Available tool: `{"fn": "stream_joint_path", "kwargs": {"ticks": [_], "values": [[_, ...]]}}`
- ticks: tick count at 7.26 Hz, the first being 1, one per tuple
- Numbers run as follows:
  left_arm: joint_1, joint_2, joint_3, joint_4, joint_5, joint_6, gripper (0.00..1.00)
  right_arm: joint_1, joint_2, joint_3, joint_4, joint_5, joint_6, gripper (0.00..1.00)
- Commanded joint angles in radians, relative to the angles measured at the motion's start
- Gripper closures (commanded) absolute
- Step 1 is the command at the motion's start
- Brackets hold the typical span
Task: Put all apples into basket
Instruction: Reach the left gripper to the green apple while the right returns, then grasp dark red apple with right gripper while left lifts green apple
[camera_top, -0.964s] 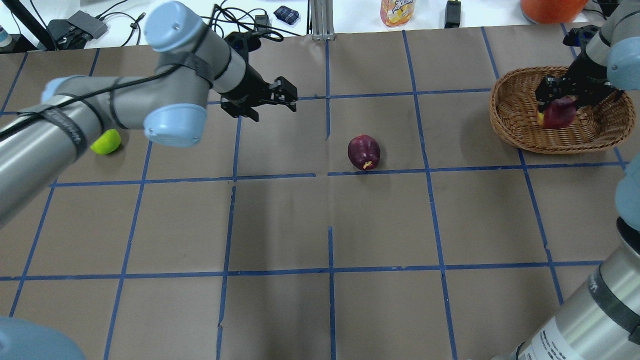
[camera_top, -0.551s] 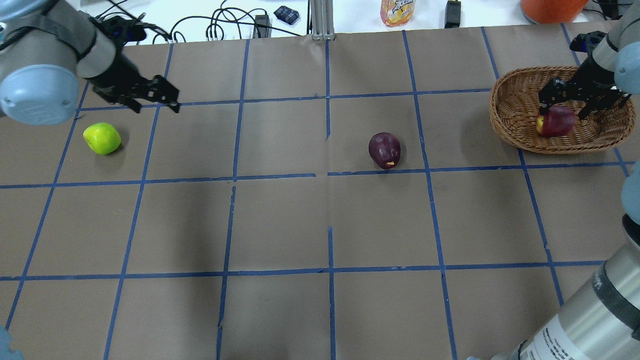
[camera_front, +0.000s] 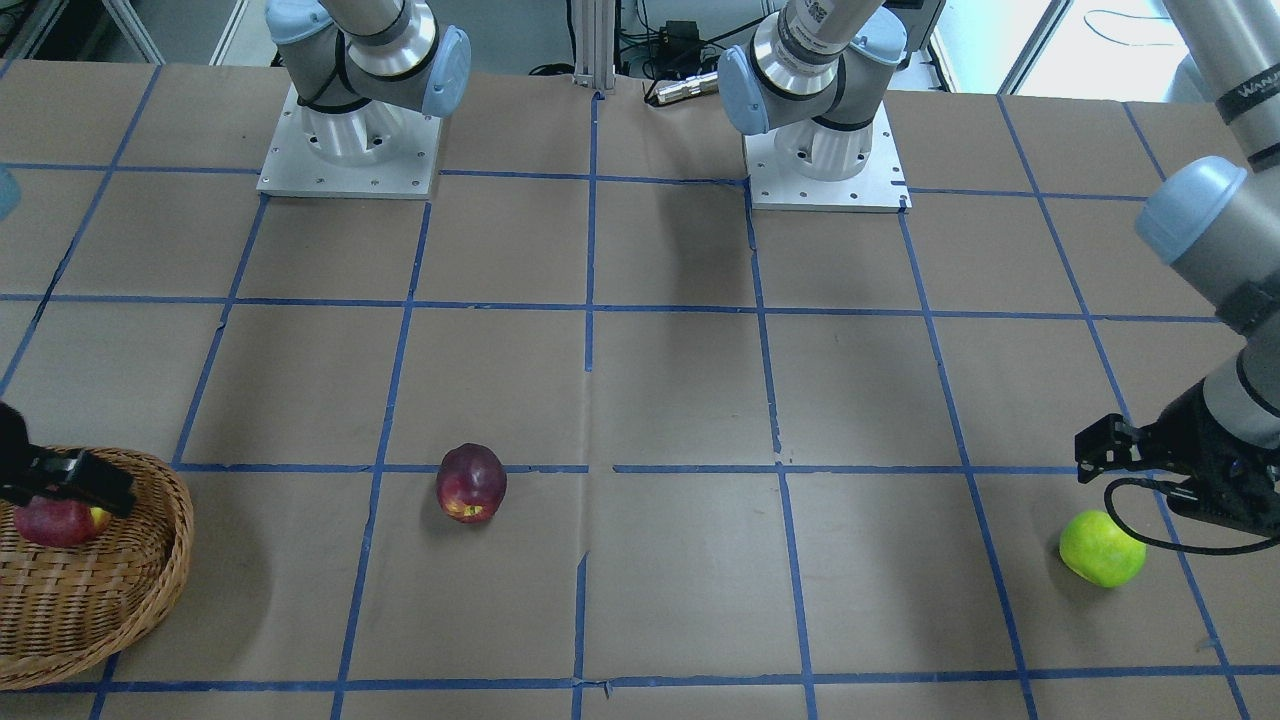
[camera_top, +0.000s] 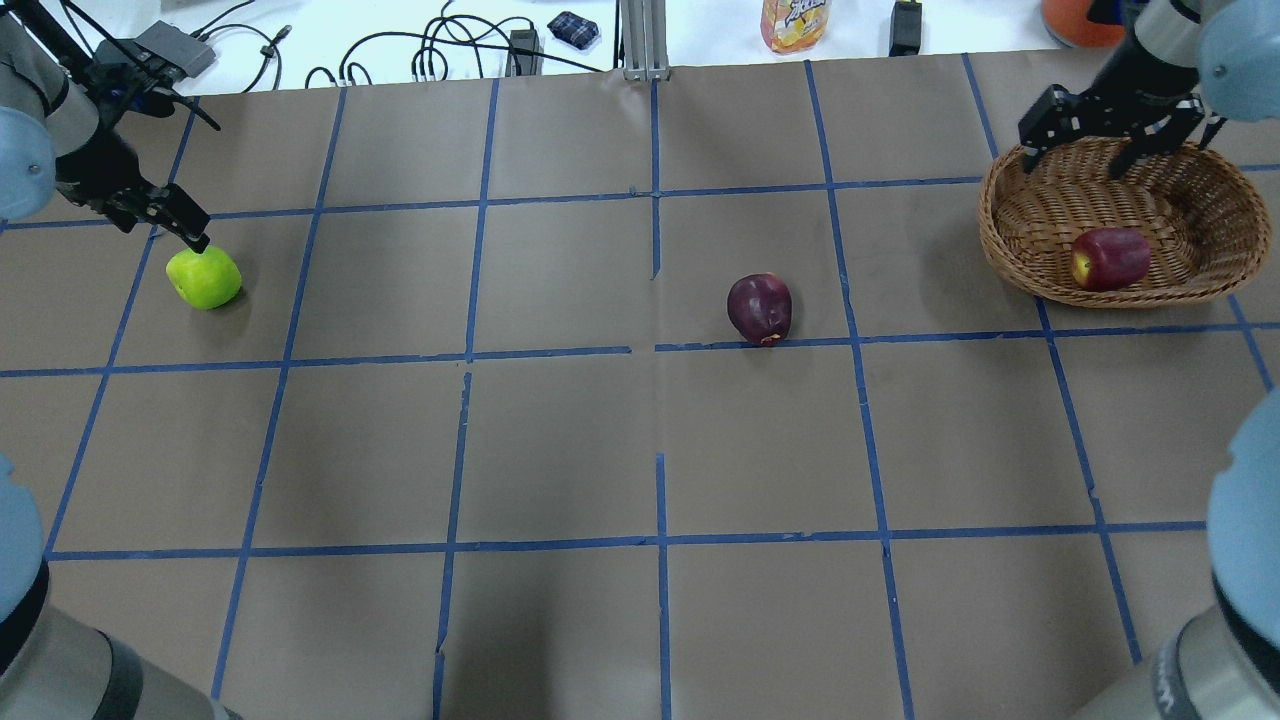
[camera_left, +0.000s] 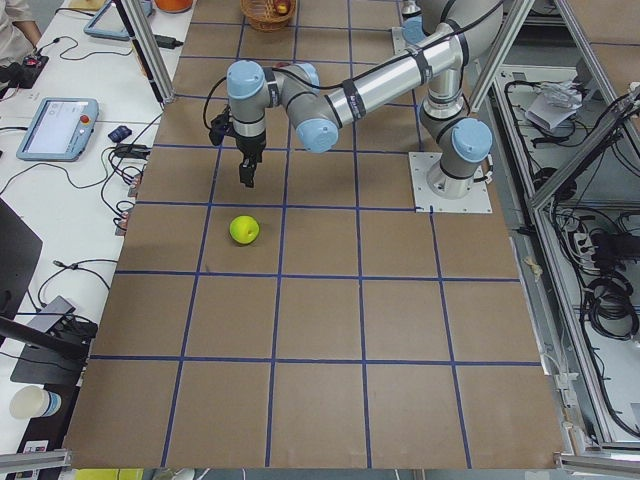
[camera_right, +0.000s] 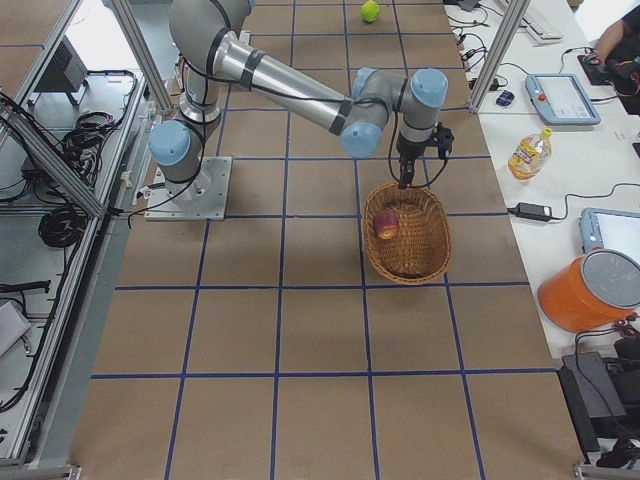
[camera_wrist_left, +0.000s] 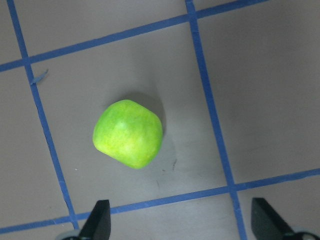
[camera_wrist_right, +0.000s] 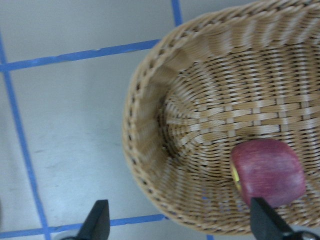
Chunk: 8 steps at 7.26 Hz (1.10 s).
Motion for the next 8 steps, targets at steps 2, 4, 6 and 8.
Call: {"fn": "stream_joint_path", "kwargs": {"ticks": [2,4,6,8], "values": [[0.047,-0.138,0.073,-0.015,-0.043,0.163,0.00,0.270,0.002,0.010,0.001,0.094,0.265,0.00],[0.055,-0.181,0.081,-0.015,-0.048,0.166,0.00,0.416,0.073,0.053,-0.063,0.087,0.338,0.00],[0.055,-0.208,0.079,-0.008,-0.050,0.168,0.00,0.424,0.105,0.114,-0.147,0.081,0.334,0.00],[0.055,-0.224,0.079,0.001,-0.047,0.163,0.06,0.424,0.101,0.128,-0.167,0.044,0.332,0.00]]}}
